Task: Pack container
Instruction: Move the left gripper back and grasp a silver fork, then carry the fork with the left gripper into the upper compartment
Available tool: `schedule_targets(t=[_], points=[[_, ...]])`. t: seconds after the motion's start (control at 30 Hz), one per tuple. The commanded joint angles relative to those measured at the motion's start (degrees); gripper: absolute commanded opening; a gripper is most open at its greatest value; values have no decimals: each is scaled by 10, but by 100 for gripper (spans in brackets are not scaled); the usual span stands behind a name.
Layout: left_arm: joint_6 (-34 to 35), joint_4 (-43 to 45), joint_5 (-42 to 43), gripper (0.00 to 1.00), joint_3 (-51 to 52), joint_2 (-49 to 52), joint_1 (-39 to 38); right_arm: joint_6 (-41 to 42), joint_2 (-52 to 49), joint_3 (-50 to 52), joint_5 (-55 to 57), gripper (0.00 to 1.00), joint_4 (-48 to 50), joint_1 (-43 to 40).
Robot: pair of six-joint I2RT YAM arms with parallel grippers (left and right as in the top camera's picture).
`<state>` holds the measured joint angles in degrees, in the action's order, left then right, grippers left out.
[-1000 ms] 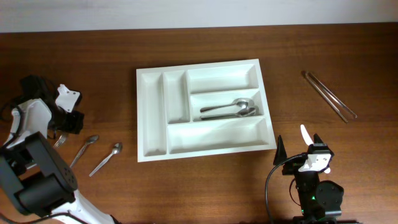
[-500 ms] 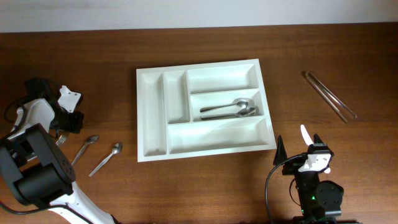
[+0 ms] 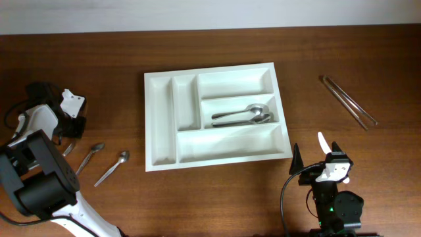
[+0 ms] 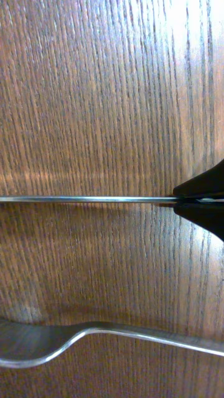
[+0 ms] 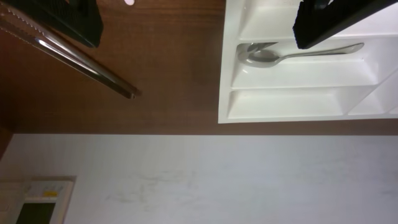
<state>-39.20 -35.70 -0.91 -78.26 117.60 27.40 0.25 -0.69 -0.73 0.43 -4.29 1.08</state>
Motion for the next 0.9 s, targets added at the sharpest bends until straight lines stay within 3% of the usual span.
schedule_targets(t=[0.0, 0.13, 0.47, 0.87], points=[[0, -10, 20, 2, -15, 10, -11, 7, 4, 4, 7, 99, -2, -5], [0, -28, 47, 2, -65, -5, -49, 7, 4, 4, 7, 99, -2, -5], [-1, -56, 78, 2, -243, -39, -235, 7, 4, 4, 7, 99, -2, -5], [-11, 90, 168, 2, -266, -28, -465, 7, 4, 4, 7, 99, -2, -5]])
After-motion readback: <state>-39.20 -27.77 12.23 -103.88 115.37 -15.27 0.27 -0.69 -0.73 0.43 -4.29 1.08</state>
